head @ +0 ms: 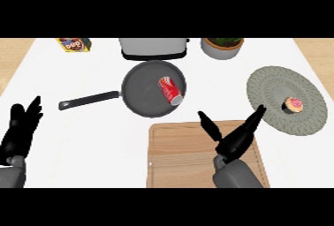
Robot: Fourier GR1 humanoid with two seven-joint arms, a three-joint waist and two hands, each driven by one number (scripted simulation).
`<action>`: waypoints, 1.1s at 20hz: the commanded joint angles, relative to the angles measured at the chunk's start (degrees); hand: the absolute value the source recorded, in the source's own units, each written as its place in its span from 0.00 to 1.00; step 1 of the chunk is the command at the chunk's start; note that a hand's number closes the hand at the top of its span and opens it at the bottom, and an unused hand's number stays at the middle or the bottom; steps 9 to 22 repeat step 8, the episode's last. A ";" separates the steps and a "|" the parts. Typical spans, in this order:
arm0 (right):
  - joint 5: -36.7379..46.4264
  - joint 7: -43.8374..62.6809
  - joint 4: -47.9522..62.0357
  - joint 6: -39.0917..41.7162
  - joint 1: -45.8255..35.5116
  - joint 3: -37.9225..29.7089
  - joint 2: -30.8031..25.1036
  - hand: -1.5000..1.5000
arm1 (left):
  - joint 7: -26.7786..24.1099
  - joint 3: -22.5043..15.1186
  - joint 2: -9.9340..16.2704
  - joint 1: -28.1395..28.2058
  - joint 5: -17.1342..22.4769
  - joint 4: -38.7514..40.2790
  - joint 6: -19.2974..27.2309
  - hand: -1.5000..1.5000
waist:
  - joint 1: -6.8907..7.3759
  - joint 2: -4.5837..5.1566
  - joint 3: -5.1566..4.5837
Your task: Pick the can from the cutting board and place it in the pan
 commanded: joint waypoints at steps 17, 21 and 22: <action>14.08 -4.79 -35.51 4.89 40.07 12.36 0.05 0.00 | -0.46 0.37 -0.31 2.64 0.28 -3.17 -0.26 0.50 | 0.00 0.83 0.02; 14.08 -4.79 -35.51 4.89 40.07 12.36 0.05 0.00 | -0.46 0.37 -0.31 2.64 0.28 -3.17 -0.26 0.50 | 0.00 0.83 0.02; 14.08 -4.79 -35.51 4.89 40.07 12.36 0.05 0.00 | -0.46 0.37 -0.31 2.64 0.28 -3.17 -0.26 0.50 | 0.00 0.83 0.02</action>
